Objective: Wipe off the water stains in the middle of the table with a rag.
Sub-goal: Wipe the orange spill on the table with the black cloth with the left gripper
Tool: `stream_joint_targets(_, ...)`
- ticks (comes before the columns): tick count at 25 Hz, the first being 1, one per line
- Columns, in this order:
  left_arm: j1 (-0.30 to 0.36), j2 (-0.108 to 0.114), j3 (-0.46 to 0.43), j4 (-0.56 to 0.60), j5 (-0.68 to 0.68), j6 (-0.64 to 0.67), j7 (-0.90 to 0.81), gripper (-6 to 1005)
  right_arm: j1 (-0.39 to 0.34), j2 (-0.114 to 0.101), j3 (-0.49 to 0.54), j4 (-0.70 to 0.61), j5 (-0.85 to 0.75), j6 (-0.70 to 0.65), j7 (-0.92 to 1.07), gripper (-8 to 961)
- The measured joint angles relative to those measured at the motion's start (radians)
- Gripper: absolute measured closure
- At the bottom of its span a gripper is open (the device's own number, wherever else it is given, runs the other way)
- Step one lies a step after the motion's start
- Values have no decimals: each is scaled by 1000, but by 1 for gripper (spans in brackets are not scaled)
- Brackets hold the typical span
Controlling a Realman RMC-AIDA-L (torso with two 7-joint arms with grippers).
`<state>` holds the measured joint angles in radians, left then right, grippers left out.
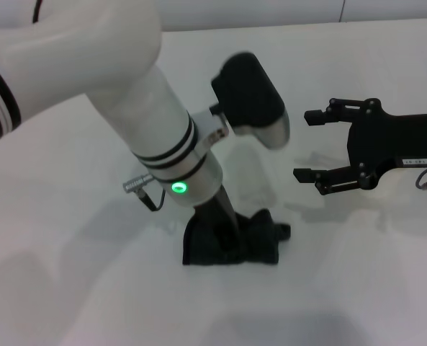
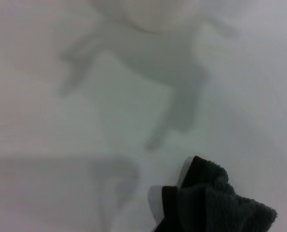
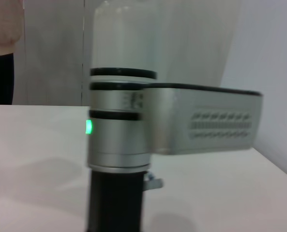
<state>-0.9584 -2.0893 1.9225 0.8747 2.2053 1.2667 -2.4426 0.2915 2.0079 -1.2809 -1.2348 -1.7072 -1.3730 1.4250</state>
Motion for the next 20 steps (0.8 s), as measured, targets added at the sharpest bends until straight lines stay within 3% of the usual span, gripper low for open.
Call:
stream_joint_targets(5,5,0,24,4,5,12,22,901,0,0,1,-1,0,0,2,84)
stream_joint_targets(9,3,0,-26,-25,65,-22,-46,902,1,0,3,-1,0,0,2,83)
stream_joint_targets(20,3,7,-354,-105,263,-82,-280,915,3,0,5,-3,0,-1,2,83)
